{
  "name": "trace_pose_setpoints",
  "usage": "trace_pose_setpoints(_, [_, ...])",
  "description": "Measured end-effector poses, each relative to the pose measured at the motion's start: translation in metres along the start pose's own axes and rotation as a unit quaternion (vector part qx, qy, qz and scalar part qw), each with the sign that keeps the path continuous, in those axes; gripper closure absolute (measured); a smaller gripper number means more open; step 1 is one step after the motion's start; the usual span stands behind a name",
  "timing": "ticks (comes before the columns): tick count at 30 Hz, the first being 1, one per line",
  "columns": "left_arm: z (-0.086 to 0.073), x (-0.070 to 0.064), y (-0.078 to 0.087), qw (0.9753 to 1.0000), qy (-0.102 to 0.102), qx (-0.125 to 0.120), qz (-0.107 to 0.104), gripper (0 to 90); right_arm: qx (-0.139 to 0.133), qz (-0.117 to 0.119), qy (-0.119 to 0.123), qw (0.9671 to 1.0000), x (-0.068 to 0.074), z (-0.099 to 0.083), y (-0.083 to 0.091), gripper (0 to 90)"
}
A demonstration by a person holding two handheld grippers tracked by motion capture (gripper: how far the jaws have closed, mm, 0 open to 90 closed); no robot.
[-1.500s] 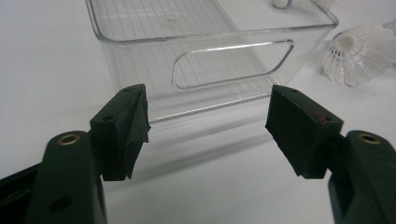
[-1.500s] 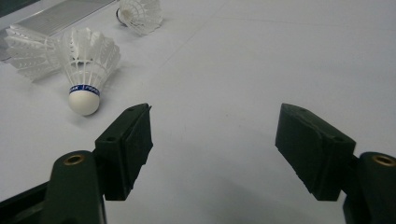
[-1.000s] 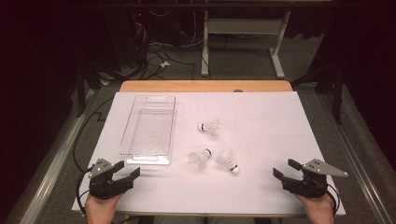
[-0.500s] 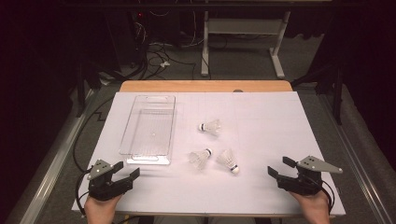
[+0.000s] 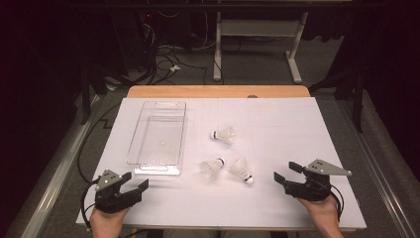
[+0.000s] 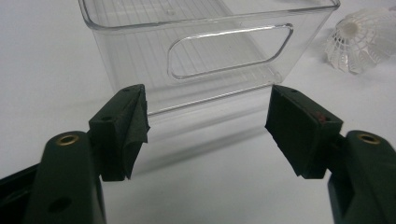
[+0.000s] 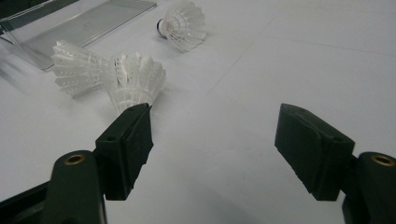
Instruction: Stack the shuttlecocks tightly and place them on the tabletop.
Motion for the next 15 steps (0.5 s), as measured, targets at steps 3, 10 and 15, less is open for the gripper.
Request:
trace_pose_setpoints(3, [0.0,0.0,0.0,1.0,-0.001,0.002,0.0,30.4,0.0,0.006,-0.006,1.0,0.003,0.003,-0.004,28.0])
trace_pose_setpoints(10, [-0.001,0.001,-0.001,1.0,-0.001,0.003,-0.001,30.3,0.009,0.011,-0.011,0.9998,0.008,0.006,-0.014,29.5])
trace_pose_setpoints(15, [-0.001,0.001,-0.001,1.0,-0.003,0.006,0.002,30.1,0.013,0.016,-0.008,0.9998,0.013,0.01,-0.021,30.3])
Point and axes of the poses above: each handheld gripper's, and its own axes: y roughly backward along the jaws, z roughly out of its top, x roughly to its left, the point moved 8 cm from there along -y, roughly forward along the jaws, and after that the axes turned 3 degrees about -y, right-handed, at the moved point
